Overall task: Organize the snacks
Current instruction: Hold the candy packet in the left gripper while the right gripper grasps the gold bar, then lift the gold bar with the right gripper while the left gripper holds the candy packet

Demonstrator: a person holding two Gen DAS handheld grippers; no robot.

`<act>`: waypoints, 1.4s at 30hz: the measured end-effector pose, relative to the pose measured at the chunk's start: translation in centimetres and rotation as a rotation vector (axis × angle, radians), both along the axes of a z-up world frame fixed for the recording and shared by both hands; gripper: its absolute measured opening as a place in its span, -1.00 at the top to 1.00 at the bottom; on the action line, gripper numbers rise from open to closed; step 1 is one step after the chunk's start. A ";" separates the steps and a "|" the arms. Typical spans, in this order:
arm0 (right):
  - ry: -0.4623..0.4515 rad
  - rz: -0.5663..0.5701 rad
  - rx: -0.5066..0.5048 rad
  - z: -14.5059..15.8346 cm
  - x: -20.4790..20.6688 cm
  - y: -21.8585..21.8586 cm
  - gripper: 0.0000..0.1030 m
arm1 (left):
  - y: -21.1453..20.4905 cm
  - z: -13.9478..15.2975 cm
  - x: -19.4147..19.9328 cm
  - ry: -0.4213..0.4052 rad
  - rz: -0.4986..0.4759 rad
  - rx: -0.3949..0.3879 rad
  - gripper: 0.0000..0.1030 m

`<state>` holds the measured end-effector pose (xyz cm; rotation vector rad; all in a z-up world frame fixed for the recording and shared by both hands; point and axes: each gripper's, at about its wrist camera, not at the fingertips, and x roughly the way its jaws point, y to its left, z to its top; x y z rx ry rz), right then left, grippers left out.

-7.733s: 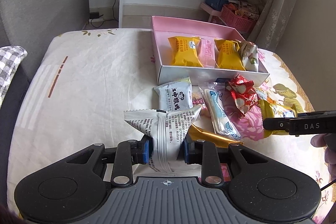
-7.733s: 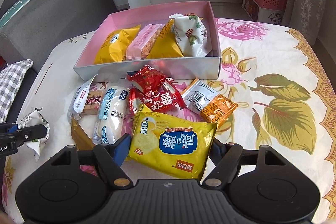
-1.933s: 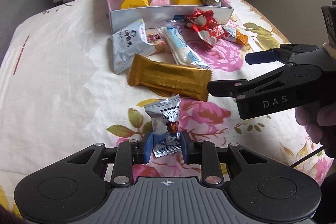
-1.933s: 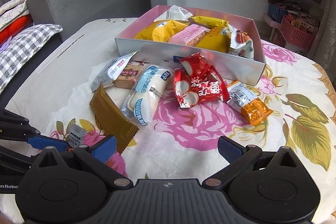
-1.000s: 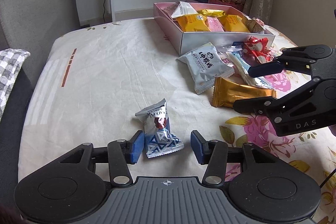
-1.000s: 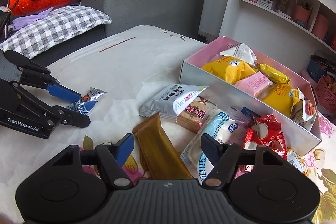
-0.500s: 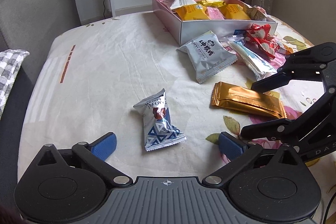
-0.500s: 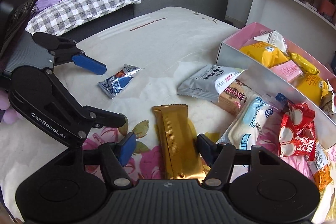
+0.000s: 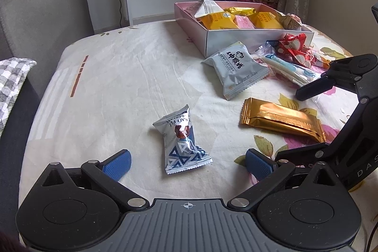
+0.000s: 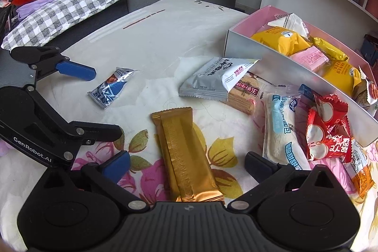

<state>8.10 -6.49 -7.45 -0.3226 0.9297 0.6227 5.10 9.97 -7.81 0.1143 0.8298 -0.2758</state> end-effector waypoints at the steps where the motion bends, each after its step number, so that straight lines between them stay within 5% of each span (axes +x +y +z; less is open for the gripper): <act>1: 0.002 -0.002 -0.003 0.0 0.1 0.1 -0.87 | 0.1 0.0 0.1 0.002 0.007 -0.003 -0.97; 4: -0.003 -0.004 -0.003 0.1 0.0 0.1 -0.79 | 0.3 0.2 0.2 0.002 0.029 -0.011 -0.92; 10: -0.023 -0.017 0.017 0.6 0.0 -0.4 -0.28 | 0.7 0.6 0.4 -0.005 0.066 -0.021 -0.64; 20: -0.039 -0.006 0.020 1.0 -0.2 -0.5 0.48 | -0.1 1.1 0.3 -0.015 0.044 -0.008 0.21; 26: -0.035 -0.007 0.018 1.2 -0.3 -0.4 0.54 | -0.1 1.4 0.4 -0.003 0.047 -0.023 0.54; 42: -0.023 -0.086 0.115 3.2 0.1 -2.4 0.55 | 0.3 3.7 0.8 -0.008 0.077 -0.099 0.62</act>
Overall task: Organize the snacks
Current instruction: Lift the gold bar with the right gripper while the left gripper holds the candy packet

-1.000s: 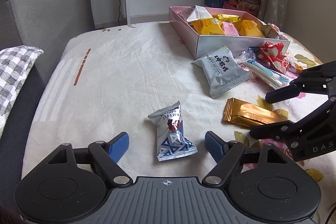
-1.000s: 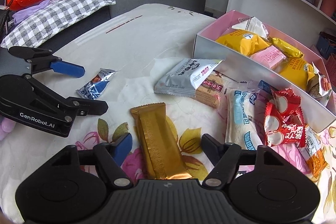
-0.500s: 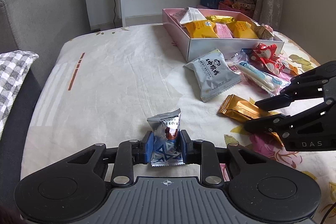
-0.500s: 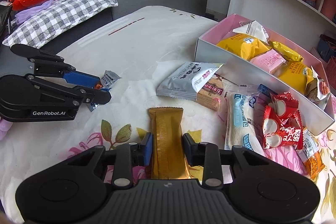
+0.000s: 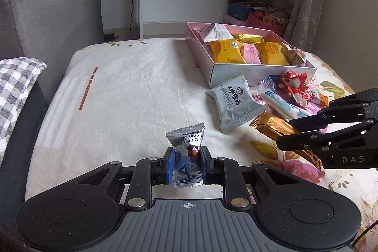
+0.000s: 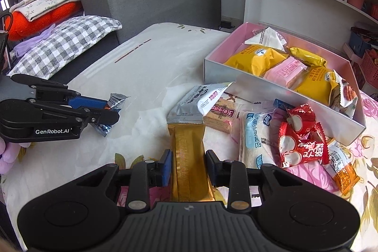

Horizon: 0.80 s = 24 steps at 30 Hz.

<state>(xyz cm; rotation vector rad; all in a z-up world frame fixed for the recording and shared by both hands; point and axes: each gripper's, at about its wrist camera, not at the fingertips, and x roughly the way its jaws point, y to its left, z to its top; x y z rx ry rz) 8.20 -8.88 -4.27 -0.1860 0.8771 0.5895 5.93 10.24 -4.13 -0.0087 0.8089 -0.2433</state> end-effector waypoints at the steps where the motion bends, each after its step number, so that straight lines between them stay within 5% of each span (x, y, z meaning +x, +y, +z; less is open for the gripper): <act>1: 0.000 -0.004 0.007 0.1 0.0 -0.1 0.55 | 0.0 0.2 0.1 -0.003 0.001 -0.005 0.62; 9: -0.012 -0.043 0.091 1.9 0.4 -1.2 0.60 | -0.5 1.9 0.7 -0.034 0.012 -0.049 0.62; 10: -0.015 -0.049 0.102 2.1 0.5 -1.4 0.64 | -0.6 2.1 0.8 -0.039 0.010 -0.053 0.62; 11: -0.018 -0.056 0.115 2.4 0.7 -1.6 1.00 | -0.7 2.3 0.9 -0.043 0.009 -0.057 0.62; 16: -0.014 -0.100 0.141 2.7 1.6 -2.7 1.00 | -1.5 2.6 1.6 -0.036 0.008 -0.074 0.62; 19: 0.040 -0.079 0.135 1.9 1.8 -2.8 0.74 | -2.2 2.0 1.7 -0.009 -0.006 -0.063 0.62; 21: 0.047 -0.065 0.094 1.2 1.6 -2.4 0.37 | -2.5 1.6 1.6 0.011 -0.017 -0.054 0.62; 24: 0.043 -0.035 0.005 0.1 1.4 -1.5 0.30 | -3.0 1.0 1.4 0.028 -0.033 -0.040 0.62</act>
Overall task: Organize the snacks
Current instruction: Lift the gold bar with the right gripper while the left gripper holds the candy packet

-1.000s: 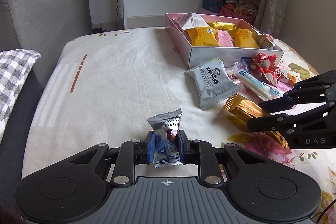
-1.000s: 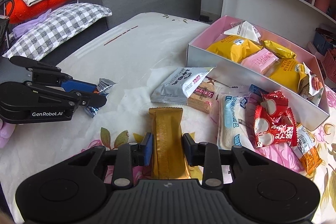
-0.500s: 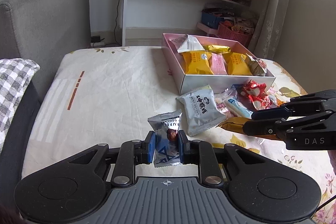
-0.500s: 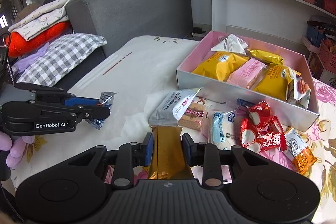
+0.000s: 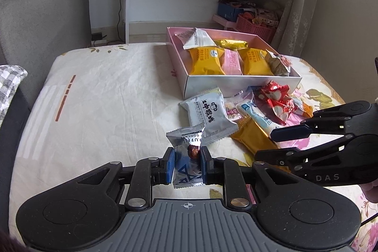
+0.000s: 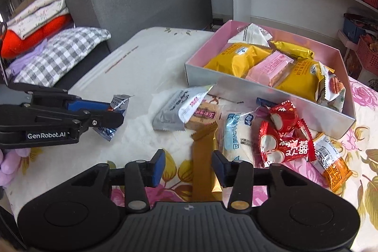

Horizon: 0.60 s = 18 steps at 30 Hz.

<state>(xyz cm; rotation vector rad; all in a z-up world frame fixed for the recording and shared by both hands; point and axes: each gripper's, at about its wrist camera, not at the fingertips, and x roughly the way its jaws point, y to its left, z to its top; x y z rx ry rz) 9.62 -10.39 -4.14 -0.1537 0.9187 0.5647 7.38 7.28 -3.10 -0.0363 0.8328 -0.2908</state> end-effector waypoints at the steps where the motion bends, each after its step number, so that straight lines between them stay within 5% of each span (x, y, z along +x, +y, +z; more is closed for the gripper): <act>1: -0.001 0.007 -0.029 -0.4 0.0 0.3 0.30 | -0.1 -0.1 0.0 0.004 -0.004 0.002 0.62; 10: 0.011 0.064 -0.126 -2.1 -0.5 2.2 0.40 | -0.5 -0.4 -0.1 0.020 -0.029 0.009 0.62; 18: -0.007 0.042 -0.090 -0.9 -0.3 1.6 0.55 | -0.4 0.0 -0.2 0.012 -0.026 0.006 0.62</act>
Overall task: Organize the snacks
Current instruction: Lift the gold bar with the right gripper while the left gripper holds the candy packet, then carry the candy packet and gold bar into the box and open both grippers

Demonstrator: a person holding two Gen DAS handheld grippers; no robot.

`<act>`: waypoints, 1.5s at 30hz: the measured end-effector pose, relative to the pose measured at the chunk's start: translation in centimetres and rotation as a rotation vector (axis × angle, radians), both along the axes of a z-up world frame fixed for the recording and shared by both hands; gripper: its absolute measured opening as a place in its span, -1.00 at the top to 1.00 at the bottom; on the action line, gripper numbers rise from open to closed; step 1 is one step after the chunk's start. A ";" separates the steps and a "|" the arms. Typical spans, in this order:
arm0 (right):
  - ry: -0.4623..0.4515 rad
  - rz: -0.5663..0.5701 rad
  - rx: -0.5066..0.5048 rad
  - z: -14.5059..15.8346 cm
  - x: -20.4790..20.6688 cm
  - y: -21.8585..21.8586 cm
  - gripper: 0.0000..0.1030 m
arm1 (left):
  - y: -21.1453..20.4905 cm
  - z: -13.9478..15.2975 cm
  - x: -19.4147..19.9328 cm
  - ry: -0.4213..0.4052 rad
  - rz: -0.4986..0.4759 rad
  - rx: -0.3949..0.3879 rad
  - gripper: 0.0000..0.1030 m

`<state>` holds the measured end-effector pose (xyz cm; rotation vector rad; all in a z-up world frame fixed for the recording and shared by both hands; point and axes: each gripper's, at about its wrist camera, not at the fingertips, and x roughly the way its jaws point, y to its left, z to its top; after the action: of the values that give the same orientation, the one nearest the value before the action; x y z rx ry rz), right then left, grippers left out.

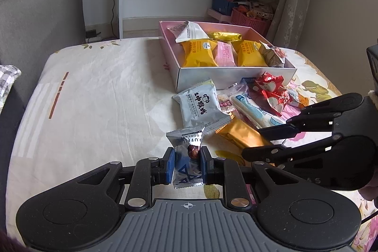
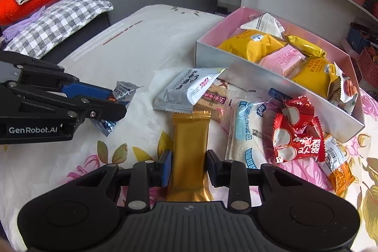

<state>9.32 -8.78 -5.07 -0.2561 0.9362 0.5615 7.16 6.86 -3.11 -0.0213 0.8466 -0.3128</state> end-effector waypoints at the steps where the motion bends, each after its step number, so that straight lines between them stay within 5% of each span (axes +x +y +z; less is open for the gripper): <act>1: -0.006 -0.006 0.019 0.5 0.1 -0.2 0.55 | 0.0 0.1 0.0 -0.004 0.001 -0.001 0.62; 14: -0.066 -0.171 0.210 5.4 1.5 -5.6 0.60 | -0.6 2.0 1.1 -0.042 0.021 -0.036 0.62; 26: -0.123 -0.316 0.271 7.7 5.4 -10.2 0.60 | -4.7 4.2 5.7 -0.068 -0.018 -0.030 0.62; 45: -0.150 -0.497 0.262 3.7 16.5 -14.0 0.60 | -12.6 1.1 18.5 -0.056 -0.015 0.000 0.62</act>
<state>25.85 -22.81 -1.36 0.1685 0.7342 0.1964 25.63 -5.74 -1.97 -0.0057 0.7915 -0.3262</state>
